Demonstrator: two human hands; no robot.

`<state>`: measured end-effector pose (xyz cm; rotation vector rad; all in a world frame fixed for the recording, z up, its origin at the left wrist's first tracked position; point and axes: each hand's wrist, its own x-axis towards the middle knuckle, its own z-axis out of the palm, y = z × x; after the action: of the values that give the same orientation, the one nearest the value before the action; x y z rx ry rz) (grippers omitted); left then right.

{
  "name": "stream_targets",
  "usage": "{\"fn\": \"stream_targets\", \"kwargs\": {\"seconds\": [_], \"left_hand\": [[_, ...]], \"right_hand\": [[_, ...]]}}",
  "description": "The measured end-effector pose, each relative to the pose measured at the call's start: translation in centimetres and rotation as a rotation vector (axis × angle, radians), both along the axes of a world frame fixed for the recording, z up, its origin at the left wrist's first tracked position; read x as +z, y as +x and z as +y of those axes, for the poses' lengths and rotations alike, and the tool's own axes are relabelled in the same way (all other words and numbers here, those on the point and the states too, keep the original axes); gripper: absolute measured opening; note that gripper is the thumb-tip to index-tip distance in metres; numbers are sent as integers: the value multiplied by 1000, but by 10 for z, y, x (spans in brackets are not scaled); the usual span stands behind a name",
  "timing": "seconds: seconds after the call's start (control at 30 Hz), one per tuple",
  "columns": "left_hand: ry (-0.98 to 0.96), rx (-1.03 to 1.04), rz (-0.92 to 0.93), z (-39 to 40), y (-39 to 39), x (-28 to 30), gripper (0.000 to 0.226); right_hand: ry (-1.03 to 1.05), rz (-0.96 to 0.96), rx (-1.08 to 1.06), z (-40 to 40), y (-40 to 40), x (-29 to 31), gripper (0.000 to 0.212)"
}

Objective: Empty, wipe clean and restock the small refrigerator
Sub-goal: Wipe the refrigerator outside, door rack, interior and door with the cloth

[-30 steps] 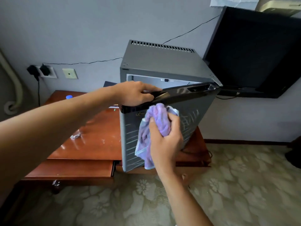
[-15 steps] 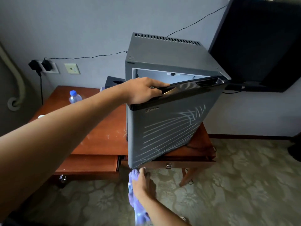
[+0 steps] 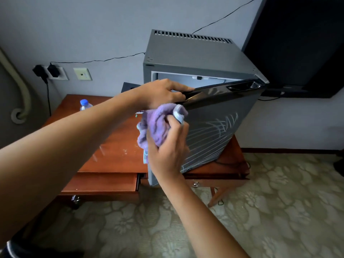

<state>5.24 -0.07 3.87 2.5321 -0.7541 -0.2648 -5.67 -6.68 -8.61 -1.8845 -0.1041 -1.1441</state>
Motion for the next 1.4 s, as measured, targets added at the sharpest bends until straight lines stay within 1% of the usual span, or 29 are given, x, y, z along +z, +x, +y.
{"fn": "stream_targets", "kwargs": {"seconds": [0.03,0.1,0.17,0.2,0.27,0.3,0.37,0.4,0.43,0.47,0.53,0.6,0.67,0.73,0.83,0.87,0.9,0.93,1.0,1.03,1.07,1.1,1.17,1.23,1.27,1.3,1.33,1.37,1.4], "left_hand": [[-8,18,1,0,-1,0,39],[-43,63,3,0,0,1,45],[-42,67,0,0,-1,1,44],[-37,70,5,0,0,1,44],[-39,86,12,0,1,2,48],[-42,99,16,0,2,2,49],[-52,100,22,1,3,2,47],[-67,96,22,1,1,1,44],[-78,95,17,1,-1,0,41],[-82,88,10,0,-3,0,40],[-84,87,0,0,-5,1,40],[-81,96,-8,0,-5,4,40],[-83,98,-10,1,-5,6,40],[-84,100,-4,0,-7,5,40],[-90,105,-8,-1,-10,3,40],[-87,105,-6,-2,-11,3,40],[-86,105,-7,-3,-12,2,41],[-86,103,-8,-4,-14,1,42],[-73,105,-18,-6,-18,-1,45],[-62,112,-25,-7,-20,-2,46],[-56,124,-29,-7,-20,-2,48],[-53,135,-26,-7,-19,-2,50],[-46,157,-18,-7,-18,-1,48],[-38,170,-28,-7,-17,1,42],[-42,172,-27,-7,-18,1,41],[-48,171,-32,-8,-21,0,41],[-51,172,-43,-9,-24,-1,41],[-46,170,-47,-10,-27,-1,41],[-40,168,-49,-11,-28,-1,41]], "right_hand": [[-57,-2,-19,5,10,-9,51],[-200,46,-83,9,23,-46,57],[-320,186,-127,10,25,-93,69],[-366,284,-141,10,23,-116,72],[-445,519,-139,12,15,-166,67],[-481,672,-130,12,10,-190,63],[-548,1040,-133,3,0,-235,49],[-566,1203,-118,-8,-7,-257,45],[-572,1328,-79,-18,-14,-275,44],[-548,1404,-41,-27,-21,-283,44],[-424,1461,18,-39,-31,-277,41],[-236,1433,78,-46,-36,-257,36],[-101,1295,102,-49,-40,-227,38],[3,1036,61,-48,-44,-185,44],[120,477,12,-36,-46,-112,51],[116,320,27,-30,-43,-93,53],[97,205,45,-23,-39,-81,54],[72,147,62,-16,-32,-75,59],[-45,97,-13,-4,-10,-88,78],[-122,85,-79,-1,1,-110,83],[-198,109,-127,1,9,-135,81],[-251,167,-166,3,12,-158,76],[-279,392,-180,5,10,-210,69],[-328,777,-160,2,-9,-263,64],[-332,1044,-141,-4,-22,-286,54],[-362,1201,-184,-14,-31,-311,40],[-382,1265,-217,-27,-39,-328,31],[-415,1326,-169,-36,-42,-342,31],[-336,1413,-100,-43,-42,-342,32]]}}
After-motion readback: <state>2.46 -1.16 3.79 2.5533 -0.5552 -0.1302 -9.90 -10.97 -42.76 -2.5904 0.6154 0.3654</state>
